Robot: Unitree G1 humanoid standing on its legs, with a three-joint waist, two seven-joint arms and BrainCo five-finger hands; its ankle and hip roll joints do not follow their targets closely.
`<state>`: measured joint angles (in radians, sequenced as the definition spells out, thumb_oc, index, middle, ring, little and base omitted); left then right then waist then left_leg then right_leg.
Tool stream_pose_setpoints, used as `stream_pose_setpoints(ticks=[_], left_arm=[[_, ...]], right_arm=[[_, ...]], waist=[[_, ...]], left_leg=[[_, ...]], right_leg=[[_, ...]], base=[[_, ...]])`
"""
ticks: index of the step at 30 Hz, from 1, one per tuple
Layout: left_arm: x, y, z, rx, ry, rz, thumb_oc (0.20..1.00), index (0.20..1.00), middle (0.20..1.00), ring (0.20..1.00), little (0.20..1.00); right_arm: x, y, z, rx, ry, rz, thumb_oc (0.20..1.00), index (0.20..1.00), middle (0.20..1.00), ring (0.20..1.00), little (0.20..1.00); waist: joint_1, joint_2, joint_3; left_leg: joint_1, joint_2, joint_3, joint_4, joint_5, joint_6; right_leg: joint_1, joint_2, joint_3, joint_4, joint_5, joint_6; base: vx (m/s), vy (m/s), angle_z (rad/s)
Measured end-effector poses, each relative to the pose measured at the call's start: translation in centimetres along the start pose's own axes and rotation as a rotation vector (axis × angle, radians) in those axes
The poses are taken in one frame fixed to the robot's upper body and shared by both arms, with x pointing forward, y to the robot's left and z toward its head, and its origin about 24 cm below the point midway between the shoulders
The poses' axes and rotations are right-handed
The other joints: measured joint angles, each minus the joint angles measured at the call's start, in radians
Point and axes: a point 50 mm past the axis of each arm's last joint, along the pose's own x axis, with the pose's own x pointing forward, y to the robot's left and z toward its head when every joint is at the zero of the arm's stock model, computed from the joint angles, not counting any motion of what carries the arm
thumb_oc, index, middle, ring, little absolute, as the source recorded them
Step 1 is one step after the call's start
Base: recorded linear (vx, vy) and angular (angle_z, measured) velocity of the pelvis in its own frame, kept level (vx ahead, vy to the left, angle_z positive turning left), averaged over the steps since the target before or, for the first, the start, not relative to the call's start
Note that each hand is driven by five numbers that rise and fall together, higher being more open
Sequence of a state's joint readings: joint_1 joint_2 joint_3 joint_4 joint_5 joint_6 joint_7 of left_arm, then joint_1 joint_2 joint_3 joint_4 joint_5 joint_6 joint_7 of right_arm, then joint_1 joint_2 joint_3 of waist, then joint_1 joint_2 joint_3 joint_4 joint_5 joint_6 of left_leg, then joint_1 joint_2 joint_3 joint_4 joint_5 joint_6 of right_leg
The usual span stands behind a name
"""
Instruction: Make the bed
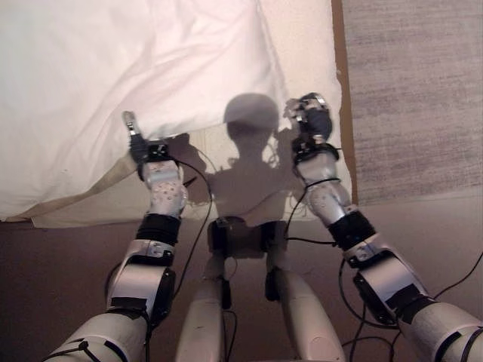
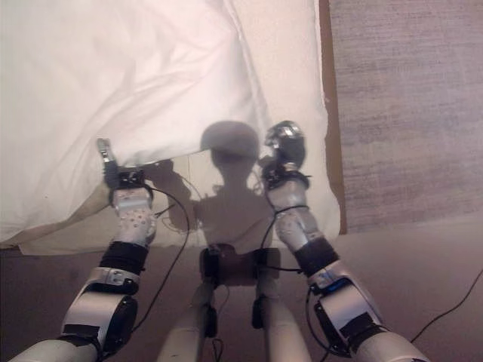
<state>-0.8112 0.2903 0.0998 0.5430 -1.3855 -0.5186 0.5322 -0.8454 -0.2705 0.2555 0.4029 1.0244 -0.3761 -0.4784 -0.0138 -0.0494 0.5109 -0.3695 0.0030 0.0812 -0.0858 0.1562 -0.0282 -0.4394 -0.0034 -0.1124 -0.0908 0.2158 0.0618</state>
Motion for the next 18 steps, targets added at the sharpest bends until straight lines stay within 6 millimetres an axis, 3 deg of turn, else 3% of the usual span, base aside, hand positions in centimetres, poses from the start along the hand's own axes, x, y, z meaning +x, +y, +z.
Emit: stream_pose_setpoints(ticks=[5,6,7,8,18], left_arm=[[0.5,-0.1,1.4,0.032,-0.058,-0.007,1.000,1.000,1.000,1.000,1.000],[0.5,-0.1,1.5,0.036,-0.061,-0.009,0.724,0.724,0.724,0.724,0.724],[0.5,0.0,1.5,0.039,-0.062,-0.007,0.297,0.297,0.297,0.297,0.297],[0.5,0.0,1.5,0.041,-0.063,-0.005,0.200,0.200,0.200,0.200,0.200],[1.5,1.3,3.0,0.173,-0.121,0.012,0.200,0.200,0.200,0.200,0.200]], right_arm=[[0.2,-1.1,0.8,-0.006,-0.026,-0.021,0.200,0.200,0.200,0.200,0.200],[0.0,-1.0,0.6,-0.003,-0.020,-0.018,0.200,0.200,0.200,0.200,0.200],[-0.2,-1.2,0.1,-0.002,-0.005,-0.022,0.200,0.200,0.200,0.200,0.200],[-0.3,-1.3,0.0,-0.003,0.000,-0.023,0.200,0.200,0.200,0.200,0.200],[-0.9,-2.3,-1.6,0.033,0.058,-0.054,0.200,0.200,0.200,0.200,0.200]], waist=[[0.001,-0.002,-0.001],[0.001,-0.002,-0.001],[0.001,-0.002,-0.001],[0.001,-0.002,-0.001],[0.003,-0.003,-0.002]], left_leg=[[0.004,0.005,0.001,0.002,-0.002,-0.003],[0.004,0.005,0.001,0.002,-0.002,-0.003],[0.009,0.006,0.001,0.002,-0.002,-0.004],[0.011,0.006,0.001,0.002,-0.003,-0.004],[0.035,0.006,0.003,0.003,-0.003,-0.004]], right_leg=[[0.002,0.004,0.002,0.000,0.001,-0.001],[0.003,0.005,0.003,0.000,0.001,-0.001],[0.007,0.005,0.003,0.000,0.001,-0.001],[0.009,0.005,0.003,0.000,0.001,-0.001],[0.032,0.005,0.009,0.000,0.004,-0.005]], base=[[0.00,0.012,-0.01],[0.03,0.025,-0.01],[0.00,0.000,0.00],[0.03,0.034,0.00],[-0.01,-0.001,-0.01]])
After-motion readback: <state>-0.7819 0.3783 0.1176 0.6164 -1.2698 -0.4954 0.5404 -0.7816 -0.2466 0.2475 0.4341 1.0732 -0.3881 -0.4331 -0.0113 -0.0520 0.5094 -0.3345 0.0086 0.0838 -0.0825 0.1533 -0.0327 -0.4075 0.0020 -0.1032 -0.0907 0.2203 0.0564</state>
